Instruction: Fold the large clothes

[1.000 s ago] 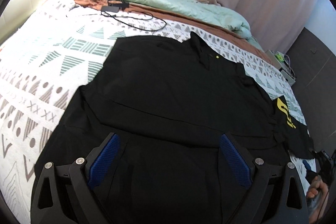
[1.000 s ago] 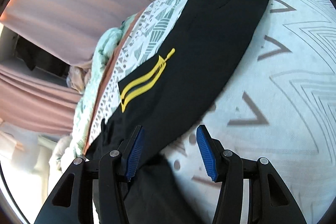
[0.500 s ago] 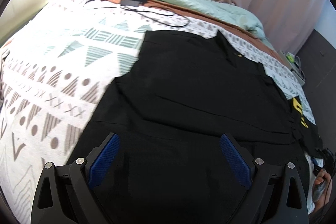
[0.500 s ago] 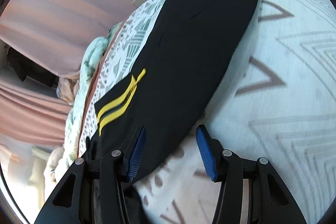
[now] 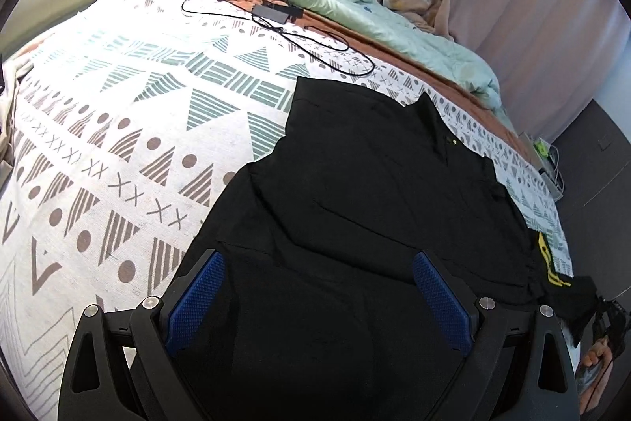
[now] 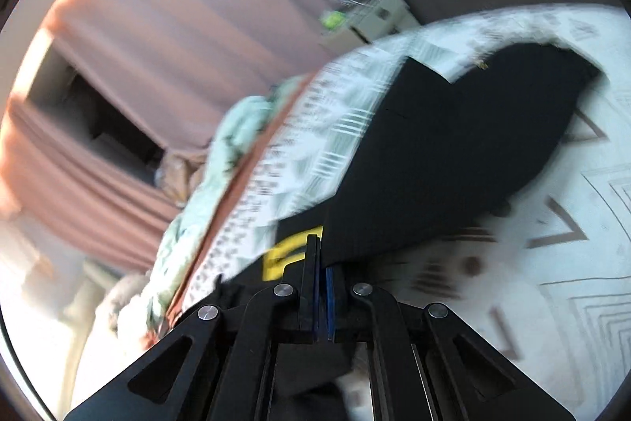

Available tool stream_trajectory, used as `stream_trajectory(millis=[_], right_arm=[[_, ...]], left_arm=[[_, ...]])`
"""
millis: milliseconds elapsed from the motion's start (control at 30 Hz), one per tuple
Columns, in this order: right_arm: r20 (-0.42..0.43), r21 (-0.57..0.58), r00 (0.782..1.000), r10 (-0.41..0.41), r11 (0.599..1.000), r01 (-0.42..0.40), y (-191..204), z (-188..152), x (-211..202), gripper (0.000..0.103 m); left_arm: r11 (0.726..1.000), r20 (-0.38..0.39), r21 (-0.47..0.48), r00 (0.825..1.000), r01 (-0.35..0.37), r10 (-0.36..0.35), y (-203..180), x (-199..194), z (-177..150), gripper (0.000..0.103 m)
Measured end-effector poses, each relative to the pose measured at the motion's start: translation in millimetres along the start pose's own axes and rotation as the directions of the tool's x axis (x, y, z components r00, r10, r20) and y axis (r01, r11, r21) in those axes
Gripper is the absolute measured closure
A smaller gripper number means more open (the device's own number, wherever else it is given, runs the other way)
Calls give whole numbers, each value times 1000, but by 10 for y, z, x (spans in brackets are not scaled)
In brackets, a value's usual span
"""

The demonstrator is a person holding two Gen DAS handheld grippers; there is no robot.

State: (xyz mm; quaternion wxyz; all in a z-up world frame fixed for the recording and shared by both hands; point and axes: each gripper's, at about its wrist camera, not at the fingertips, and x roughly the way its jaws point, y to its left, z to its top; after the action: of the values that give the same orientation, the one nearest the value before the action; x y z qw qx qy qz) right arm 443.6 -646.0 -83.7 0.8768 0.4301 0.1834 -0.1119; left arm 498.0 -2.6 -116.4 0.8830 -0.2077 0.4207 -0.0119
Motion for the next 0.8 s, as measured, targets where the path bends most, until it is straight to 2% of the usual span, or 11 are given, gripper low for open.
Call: stream_trajectory(millis=[233,433,600,800], right_arm=[[-25,-59,986,167,984,-168,703,-282,-128,99],[-92,-82,968,235,967,-242,1148,-601,0,99],[-194,-123,949,247,954,-274,1454,-943,268,99],[-358,-230,918,173,936,-266,1739,-1485,782,99]], left_arm=[[999,0,-19,999,50,-50,8,-93,-41,6],[996,3,-51,997,72,-72,94,-131,-41,6],[994,1,-79,997,78,-79,191,-127,-16,6],[994,-4,-78,997,82,-82,219,-122,0,6]])
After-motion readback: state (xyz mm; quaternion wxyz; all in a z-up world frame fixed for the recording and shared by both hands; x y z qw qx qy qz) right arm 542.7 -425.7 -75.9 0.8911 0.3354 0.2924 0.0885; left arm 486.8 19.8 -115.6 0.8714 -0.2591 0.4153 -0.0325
